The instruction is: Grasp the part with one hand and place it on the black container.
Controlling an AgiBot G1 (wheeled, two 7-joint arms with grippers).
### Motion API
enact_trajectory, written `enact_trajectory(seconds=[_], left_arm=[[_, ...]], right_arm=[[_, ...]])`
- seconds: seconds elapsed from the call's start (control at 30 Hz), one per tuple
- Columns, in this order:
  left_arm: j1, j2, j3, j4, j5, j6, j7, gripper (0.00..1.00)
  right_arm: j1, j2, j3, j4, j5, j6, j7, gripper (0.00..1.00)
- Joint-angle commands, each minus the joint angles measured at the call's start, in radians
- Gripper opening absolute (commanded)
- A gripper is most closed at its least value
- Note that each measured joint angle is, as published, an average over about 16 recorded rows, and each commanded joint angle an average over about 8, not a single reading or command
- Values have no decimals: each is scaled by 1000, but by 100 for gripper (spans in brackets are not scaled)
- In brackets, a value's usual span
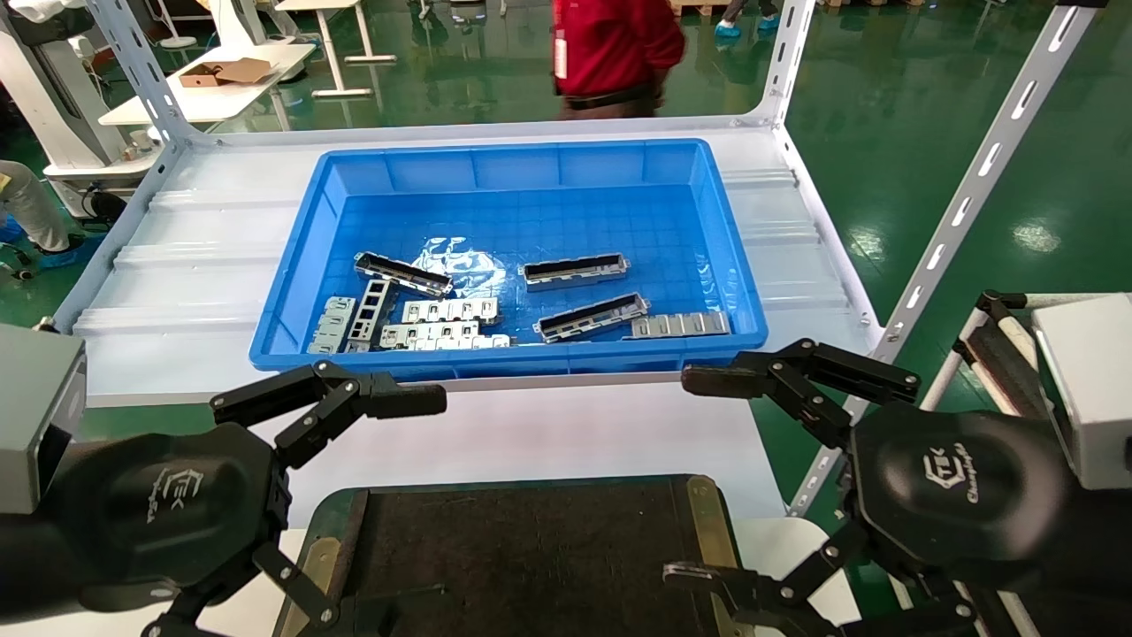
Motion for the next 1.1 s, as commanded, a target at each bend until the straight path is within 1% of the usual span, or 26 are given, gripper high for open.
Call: enact_trajectory(seconds=[0.03, 0.27, 0.6, 0.87, 1.1], left_arm=[[-3, 1, 0, 2, 2, -3, 1, 100], [-30, 27, 12, 25, 35, -28, 5, 100], [-100, 103, 47, 87, 121, -100, 15, 100], [-177, 199, 91, 188, 227, -178, 49, 100], [-262, 313, 135, 340, 319, -237, 116, 100]], right_arm=[[0, 0, 0, 0, 0, 0, 0, 100], [0, 0, 0, 0, 0, 0, 0, 100], [0, 0, 0, 0, 0, 0, 0, 100], [0, 0, 0, 0, 0, 0, 0, 100], [0, 0, 0, 0, 0, 0, 0, 100]])
